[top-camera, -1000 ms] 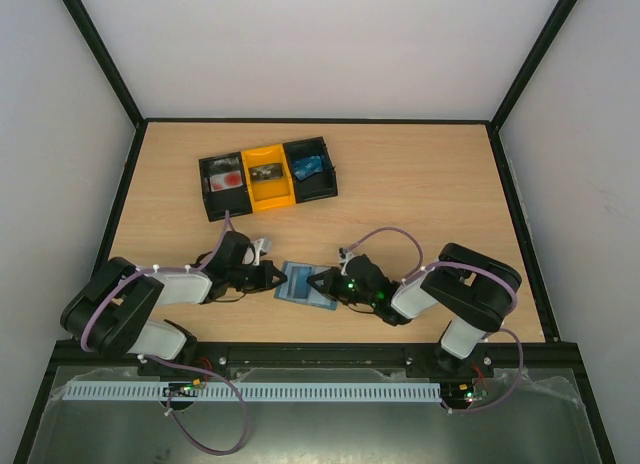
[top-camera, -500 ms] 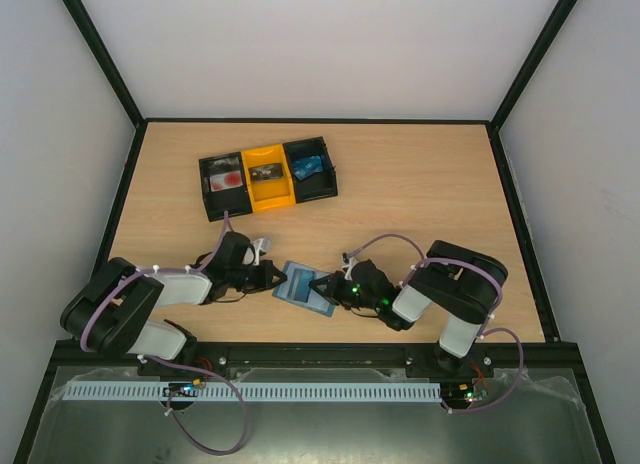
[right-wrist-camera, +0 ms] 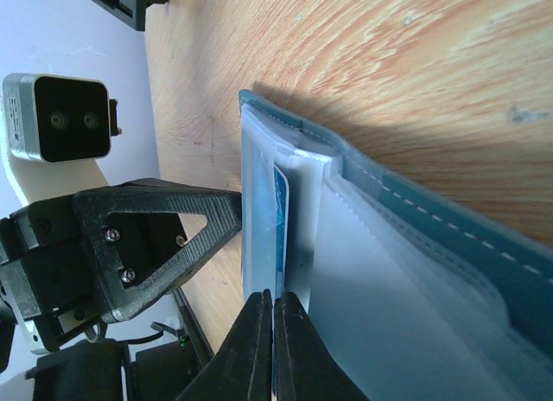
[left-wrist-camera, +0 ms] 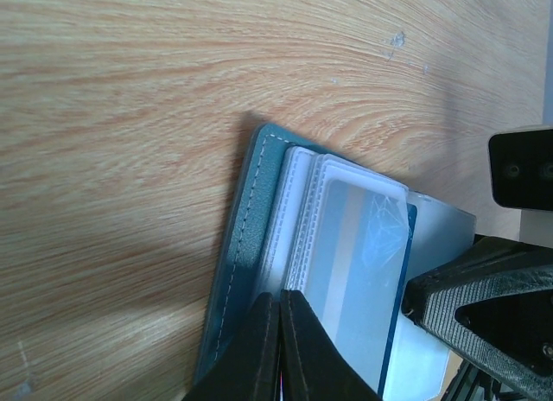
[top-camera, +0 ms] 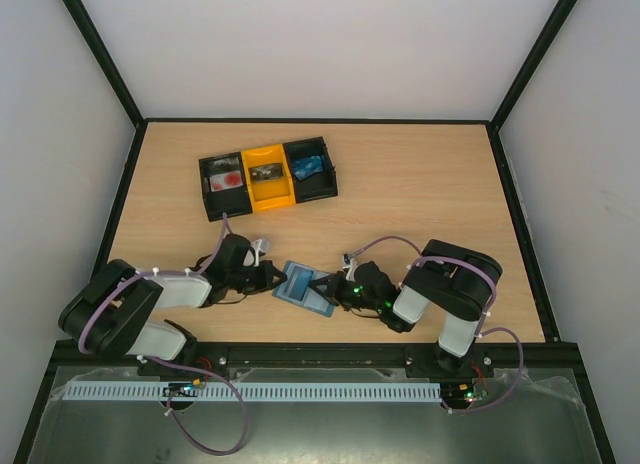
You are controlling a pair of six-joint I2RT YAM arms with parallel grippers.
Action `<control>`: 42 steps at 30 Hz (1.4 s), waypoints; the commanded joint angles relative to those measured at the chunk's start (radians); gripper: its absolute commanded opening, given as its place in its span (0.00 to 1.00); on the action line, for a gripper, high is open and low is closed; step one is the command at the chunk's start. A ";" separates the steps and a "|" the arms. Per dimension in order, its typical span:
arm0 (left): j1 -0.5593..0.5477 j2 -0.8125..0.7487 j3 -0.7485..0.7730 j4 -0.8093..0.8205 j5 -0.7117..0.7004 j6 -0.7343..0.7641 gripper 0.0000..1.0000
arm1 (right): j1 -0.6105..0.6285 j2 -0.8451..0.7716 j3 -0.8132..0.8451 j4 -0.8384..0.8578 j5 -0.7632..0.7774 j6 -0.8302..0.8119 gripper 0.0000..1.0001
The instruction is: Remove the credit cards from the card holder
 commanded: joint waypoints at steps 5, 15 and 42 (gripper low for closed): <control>-0.029 -0.013 -0.047 -0.088 -0.078 -0.046 0.03 | -0.003 0.002 0.027 -0.079 0.017 0.000 0.13; -0.060 -0.069 -0.061 -0.103 -0.098 -0.075 0.03 | -0.002 -0.017 0.052 -0.139 0.045 -0.003 0.16; -0.084 -0.075 -0.075 -0.129 -0.163 -0.071 0.03 | -0.003 -0.014 -0.008 0.006 0.052 0.015 0.02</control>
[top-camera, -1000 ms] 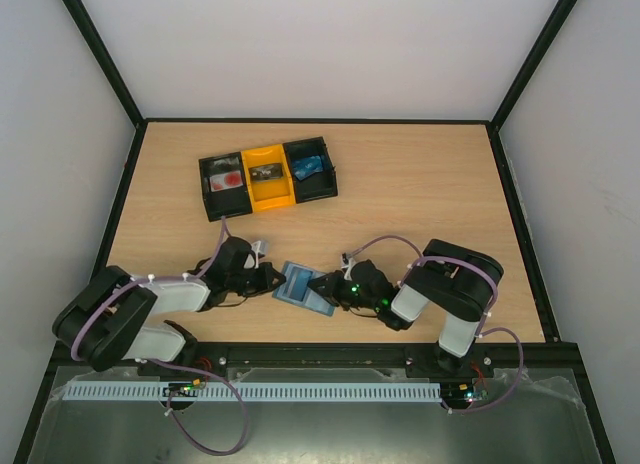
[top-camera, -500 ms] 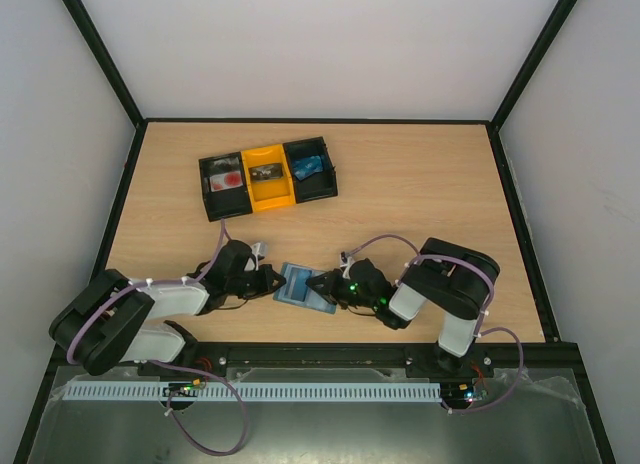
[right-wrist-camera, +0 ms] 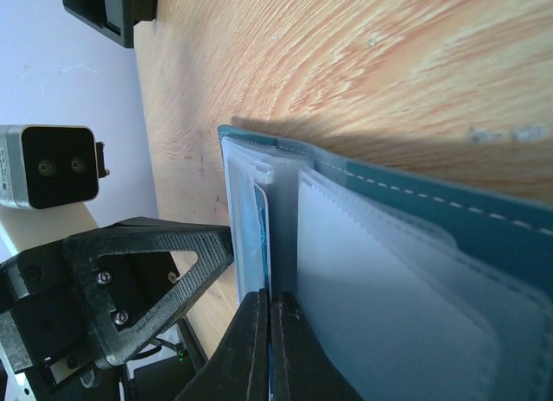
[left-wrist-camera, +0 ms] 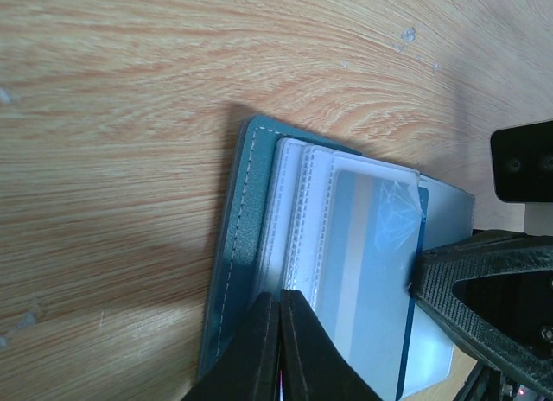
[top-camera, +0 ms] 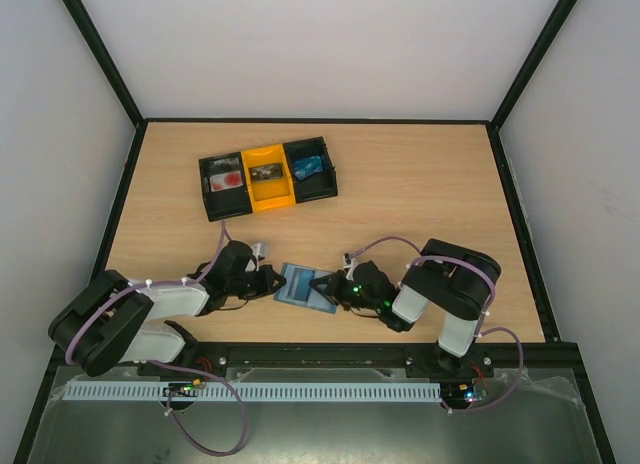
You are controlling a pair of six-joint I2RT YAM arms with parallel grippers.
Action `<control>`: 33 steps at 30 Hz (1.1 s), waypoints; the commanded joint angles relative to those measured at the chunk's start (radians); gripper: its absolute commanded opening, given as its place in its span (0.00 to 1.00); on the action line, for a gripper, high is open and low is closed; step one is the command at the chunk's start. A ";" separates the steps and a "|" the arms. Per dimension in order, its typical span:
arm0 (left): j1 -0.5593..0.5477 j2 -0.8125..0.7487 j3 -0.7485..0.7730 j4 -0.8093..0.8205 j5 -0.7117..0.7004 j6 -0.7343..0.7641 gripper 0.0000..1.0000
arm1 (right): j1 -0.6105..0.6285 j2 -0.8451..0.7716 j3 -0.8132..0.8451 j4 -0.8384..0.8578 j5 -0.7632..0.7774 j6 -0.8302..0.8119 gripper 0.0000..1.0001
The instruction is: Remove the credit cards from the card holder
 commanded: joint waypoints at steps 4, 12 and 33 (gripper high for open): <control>-0.008 0.006 -0.033 -0.123 -0.055 0.011 0.03 | -0.005 -0.011 -0.044 0.069 0.037 0.015 0.02; -0.009 -0.009 -0.039 -0.134 -0.065 0.005 0.03 | -0.010 0.023 -0.072 0.183 0.025 0.050 0.02; -0.032 -0.051 -0.089 -0.080 -0.037 -0.069 0.03 | 0.022 -0.067 0.038 -0.177 0.057 -0.030 0.16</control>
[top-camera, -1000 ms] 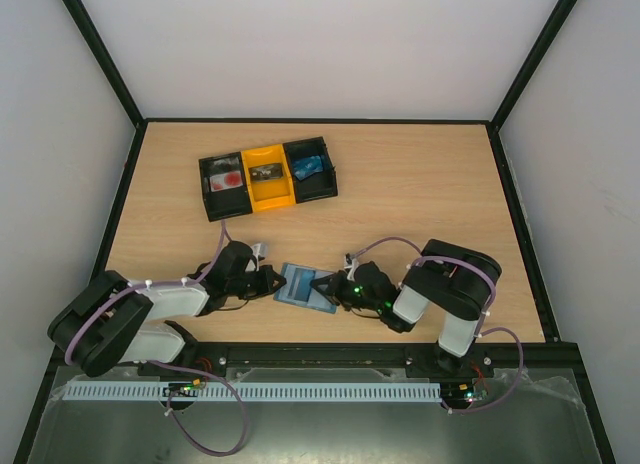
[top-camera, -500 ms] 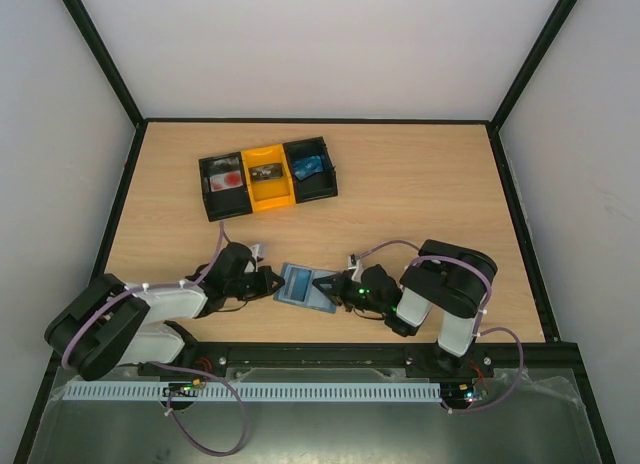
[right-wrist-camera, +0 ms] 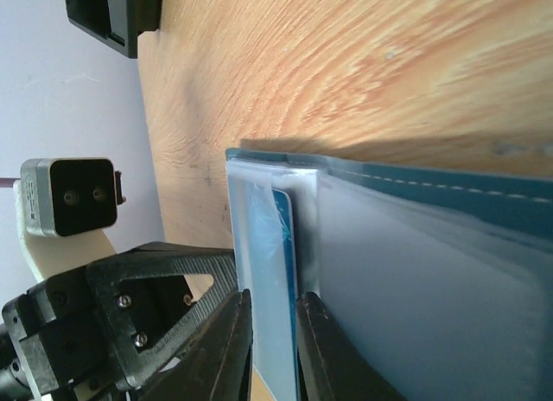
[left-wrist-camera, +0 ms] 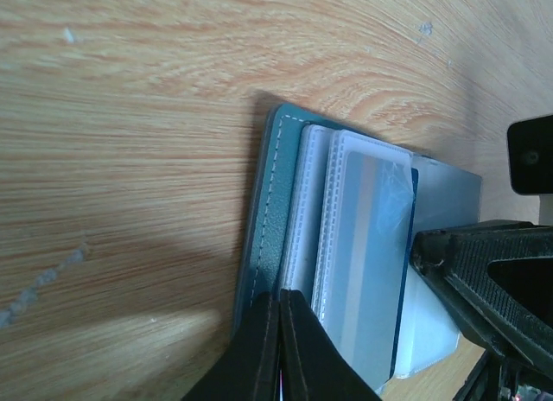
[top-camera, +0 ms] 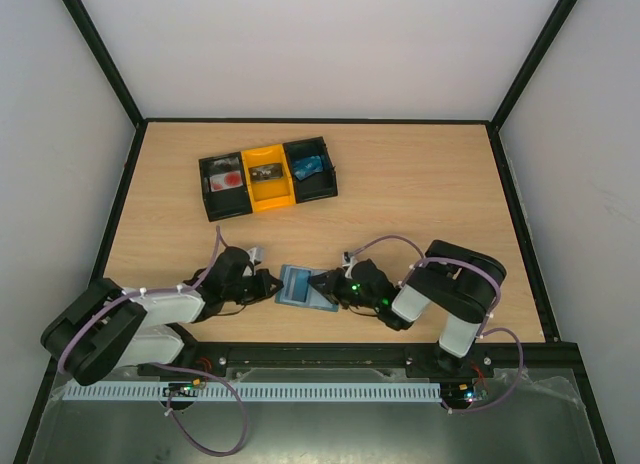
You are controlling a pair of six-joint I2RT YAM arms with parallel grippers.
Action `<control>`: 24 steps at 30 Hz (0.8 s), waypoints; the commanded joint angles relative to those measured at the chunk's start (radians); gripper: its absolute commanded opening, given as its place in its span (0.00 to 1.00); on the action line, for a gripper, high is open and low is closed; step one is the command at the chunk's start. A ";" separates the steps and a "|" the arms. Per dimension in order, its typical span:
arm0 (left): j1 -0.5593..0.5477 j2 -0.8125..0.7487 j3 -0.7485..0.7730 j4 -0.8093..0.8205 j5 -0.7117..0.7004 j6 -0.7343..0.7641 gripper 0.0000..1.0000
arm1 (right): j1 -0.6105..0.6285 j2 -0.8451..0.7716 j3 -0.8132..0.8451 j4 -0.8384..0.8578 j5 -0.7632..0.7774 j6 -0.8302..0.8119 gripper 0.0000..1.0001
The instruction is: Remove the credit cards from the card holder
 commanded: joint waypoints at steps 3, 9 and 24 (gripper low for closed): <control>-0.029 0.001 -0.042 -0.084 -0.010 -0.024 0.03 | 0.026 -0.040 0.055 -0.181 0.053 -0.061 0.17; -0.038 -0.006 -0.050 -0.085 -0.019 -0.029 0.03 | 0.027 -0.002 0.051 -0.126 0.049 -0.039 0.16; -0.050 -0.017 -0.051 -0.091 -0.034 -0.035 0.03 | 0.042 0.043 0.044 -0.027 0.026 -0.009 0.17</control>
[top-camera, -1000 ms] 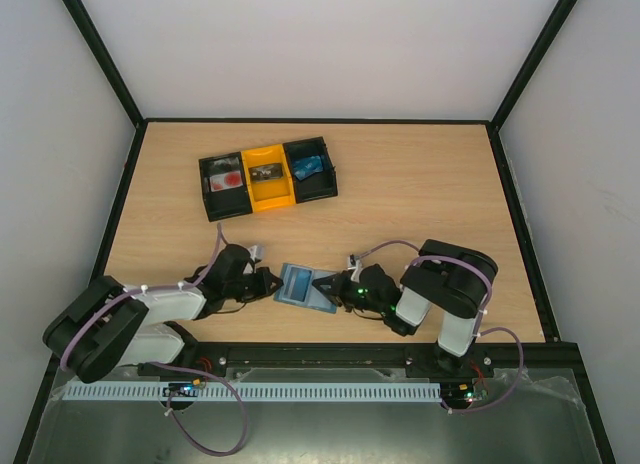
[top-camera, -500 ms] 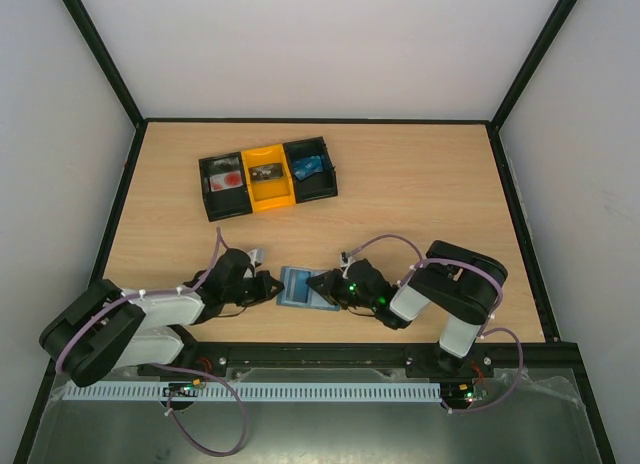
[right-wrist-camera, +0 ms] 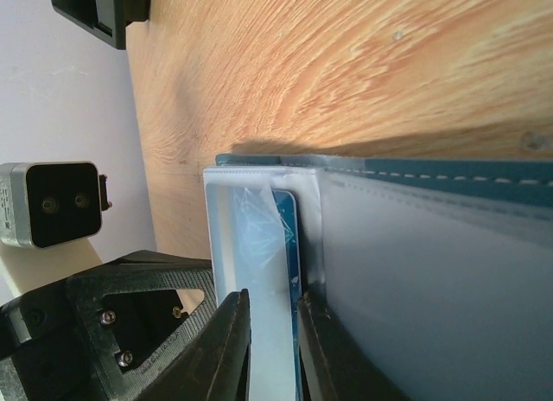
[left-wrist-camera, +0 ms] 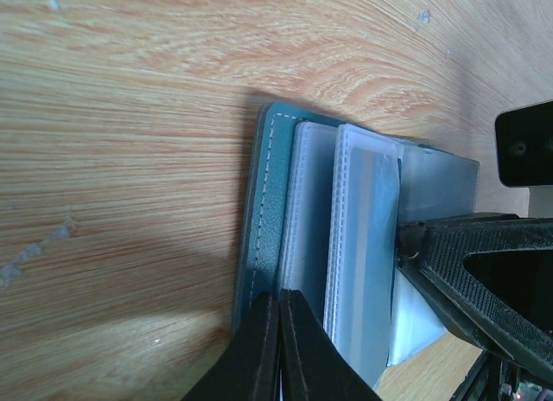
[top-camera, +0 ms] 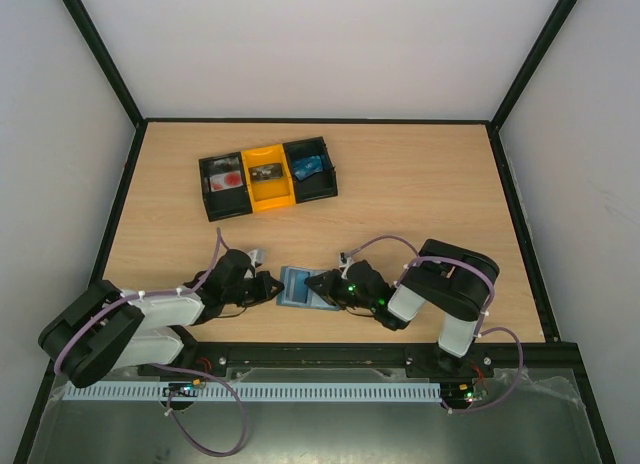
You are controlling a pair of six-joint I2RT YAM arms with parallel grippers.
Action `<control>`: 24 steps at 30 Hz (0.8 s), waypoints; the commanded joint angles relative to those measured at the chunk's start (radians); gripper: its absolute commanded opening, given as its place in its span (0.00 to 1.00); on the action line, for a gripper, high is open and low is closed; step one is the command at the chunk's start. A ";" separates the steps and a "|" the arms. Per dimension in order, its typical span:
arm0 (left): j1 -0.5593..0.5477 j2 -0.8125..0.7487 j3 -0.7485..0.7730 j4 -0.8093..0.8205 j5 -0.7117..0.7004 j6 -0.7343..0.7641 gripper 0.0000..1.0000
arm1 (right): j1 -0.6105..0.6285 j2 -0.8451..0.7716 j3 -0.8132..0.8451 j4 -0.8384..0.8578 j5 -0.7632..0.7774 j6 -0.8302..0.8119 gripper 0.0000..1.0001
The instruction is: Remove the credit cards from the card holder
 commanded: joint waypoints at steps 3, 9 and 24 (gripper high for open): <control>-0.014 0.000 -0.033 -0.102 -0.012 -0.008 0.03 | 0.015 0.017 -0.011 0.056 0.005 0.012 0.10; -0.015 0.008 -0.020 -0.133 -0.037 0.005 0.03 | 0.015 0.017 -0.029 0.094 0.011 0.011 0.02; -0.015 -0.055 -0.021 -0.176 -0.073 -0.024 0.03 | 0.016 -0.030 -0.066 0.065 0.055 0.004 0.02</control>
